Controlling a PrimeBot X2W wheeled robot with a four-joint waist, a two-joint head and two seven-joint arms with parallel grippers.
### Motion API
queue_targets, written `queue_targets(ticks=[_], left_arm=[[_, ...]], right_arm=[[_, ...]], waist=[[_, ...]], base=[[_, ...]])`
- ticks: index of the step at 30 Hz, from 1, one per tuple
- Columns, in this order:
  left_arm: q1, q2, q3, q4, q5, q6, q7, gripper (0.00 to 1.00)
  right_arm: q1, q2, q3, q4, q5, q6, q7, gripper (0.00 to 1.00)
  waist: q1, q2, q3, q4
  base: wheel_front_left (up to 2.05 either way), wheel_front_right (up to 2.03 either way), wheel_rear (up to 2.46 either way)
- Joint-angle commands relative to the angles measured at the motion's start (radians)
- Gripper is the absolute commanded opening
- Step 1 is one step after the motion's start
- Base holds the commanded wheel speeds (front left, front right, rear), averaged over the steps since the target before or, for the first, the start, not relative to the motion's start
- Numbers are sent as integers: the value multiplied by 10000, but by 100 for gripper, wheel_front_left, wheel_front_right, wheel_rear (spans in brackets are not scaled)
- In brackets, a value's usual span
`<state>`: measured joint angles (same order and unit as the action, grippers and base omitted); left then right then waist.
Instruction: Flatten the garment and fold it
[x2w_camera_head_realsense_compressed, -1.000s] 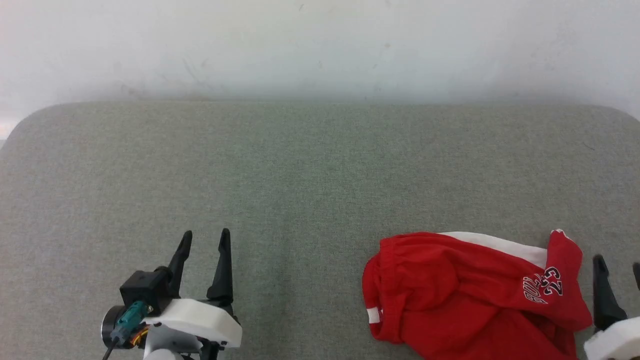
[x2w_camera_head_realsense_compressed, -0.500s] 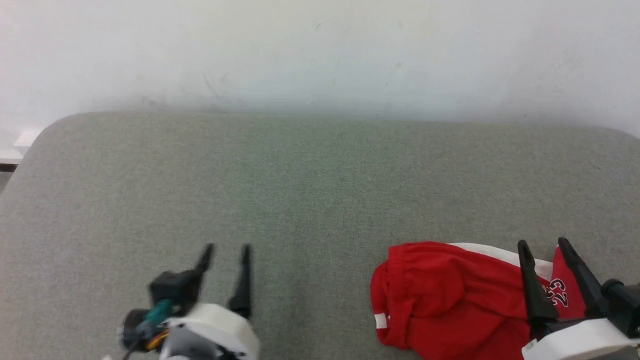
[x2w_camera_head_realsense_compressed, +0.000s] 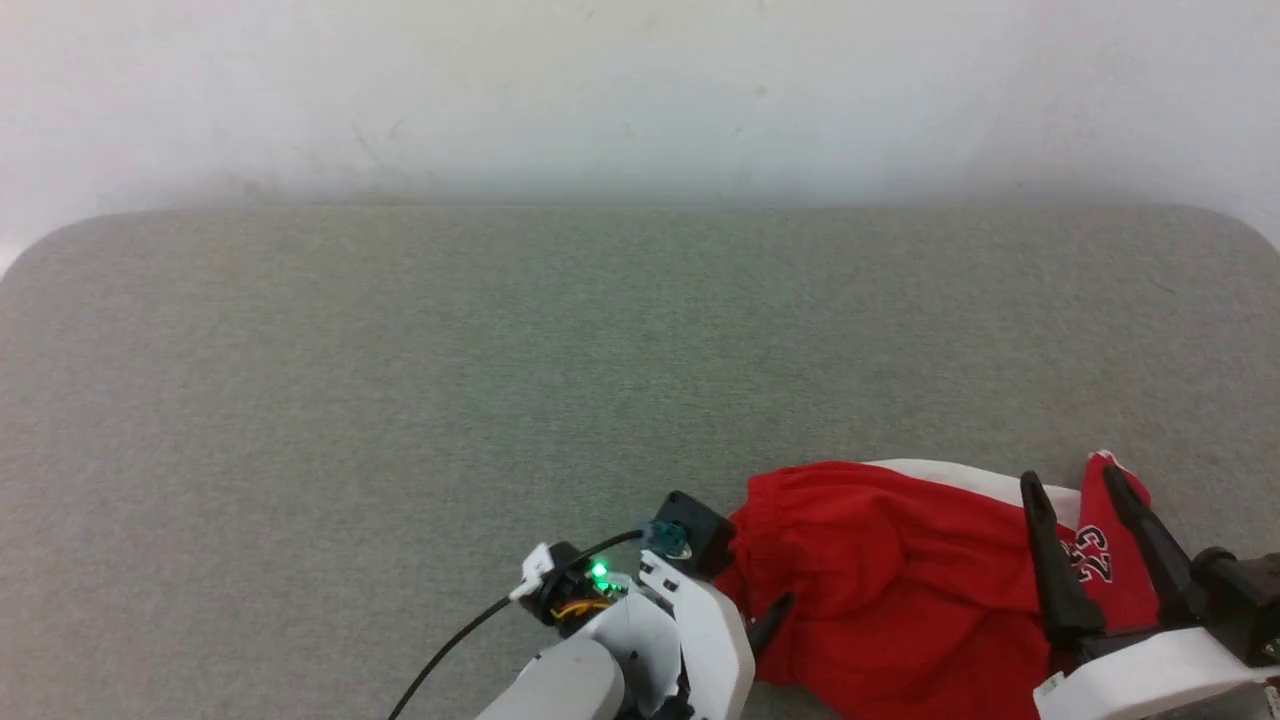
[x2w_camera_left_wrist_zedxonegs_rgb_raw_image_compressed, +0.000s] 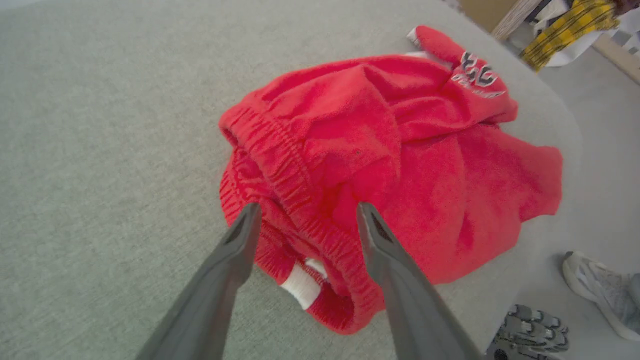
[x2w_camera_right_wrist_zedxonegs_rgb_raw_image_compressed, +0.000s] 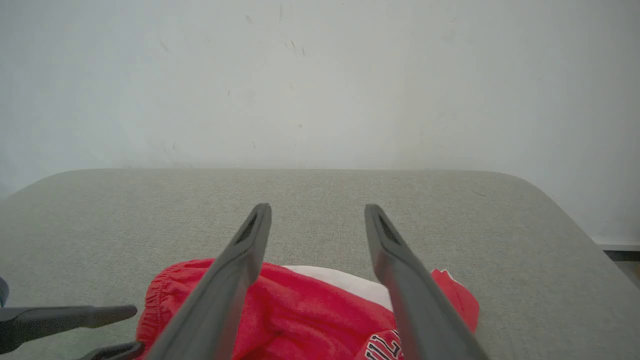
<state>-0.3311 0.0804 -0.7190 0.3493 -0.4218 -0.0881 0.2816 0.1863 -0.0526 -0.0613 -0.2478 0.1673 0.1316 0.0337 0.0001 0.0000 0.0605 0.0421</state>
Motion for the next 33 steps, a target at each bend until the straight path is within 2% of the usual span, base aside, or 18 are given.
queue_targets(ticks=[1, 8, 9, 10, 11, 14, 17, 22, 23, 25, 29, 33], left_arm=[[-211, -8, -136, 325, -41, -82, 332, 100], [-691, 89, -983, 1849, -494, -348, 2333, 99], [-708, 150, -1153, 1964, -587, -372, 2617, 44], [-734, 220, -1301, 2018, -676, -390, 2800, 13], [-743, 286, -1402, 2044, -795, -401, 2913, 0], [-936, 613, -1446, 1816, -1022, -416, 2676, 0], [-1244, 1151, -989, 1233, -1036, -355, 1957, 0], [-1154, 2479, -88, -436, -953, 278, 1378, 0], [-1154, 2479, -88, -436, -953, 278, 1378, 0], [-637, 3074, 287, -1173, -1109, 684, 1479, 0], [1194, 4033, 1010, -2462, -1783, 1762, 1884, 0], [3305, 4241, 1584, -3182, -2729, 2744, 1879, 0]], right_arm=[[-116, 24, -14, -44, 4, -9, 9, 100], [-168, 24, -115, 42, 181, -9, 10, 100], [-177, 24, -128, 59, 222, -9, -5, 100], [-183, 24, -133, 71, 269, -9, -17, 100], [-188, 24, -133, 84, 295, -9, -17, 100], [-197, 24, -186, 110, 357, -9, -25, 100], [-136, 24, -275, 151, 430, -9, -39, 100], [6, 24, -347, 251, 535, -9, -76, 100], [6, 24, -347, 251, 535, -9, -76, 100], [50, 24, -338, 245, 547, -9, -90, 100], [101, 24, -319, 204, 543, -9, -108, 100], [152, 24, -321, 123, 523, -9, -104, 100]], waist=[[-1, 0, 263, -342], [-1, 0, 473, -712], [-1, 0, 476, -734], [-1, 0, 478, -753], [-1, 0, 469, -764], [-1, 0, 395, -719], [-1, 0, 239, -565], [-1, 0, -8, -231], [-1, 0, -8, -231], [-1, 0, -70, -127], [-1, 0, -128, -19], [-1, 0, -157, 73]], base=[[0, 0, 0], [0, 0, 0], [0, 0, 0], [0, 0, 0], [0, 0, 0], [0, 0, 0], [0, 0, 0], [0, 0, 0], [0, 0, 0], [0, 0, 0], [0, 0, 0], [0, 0, 0]])
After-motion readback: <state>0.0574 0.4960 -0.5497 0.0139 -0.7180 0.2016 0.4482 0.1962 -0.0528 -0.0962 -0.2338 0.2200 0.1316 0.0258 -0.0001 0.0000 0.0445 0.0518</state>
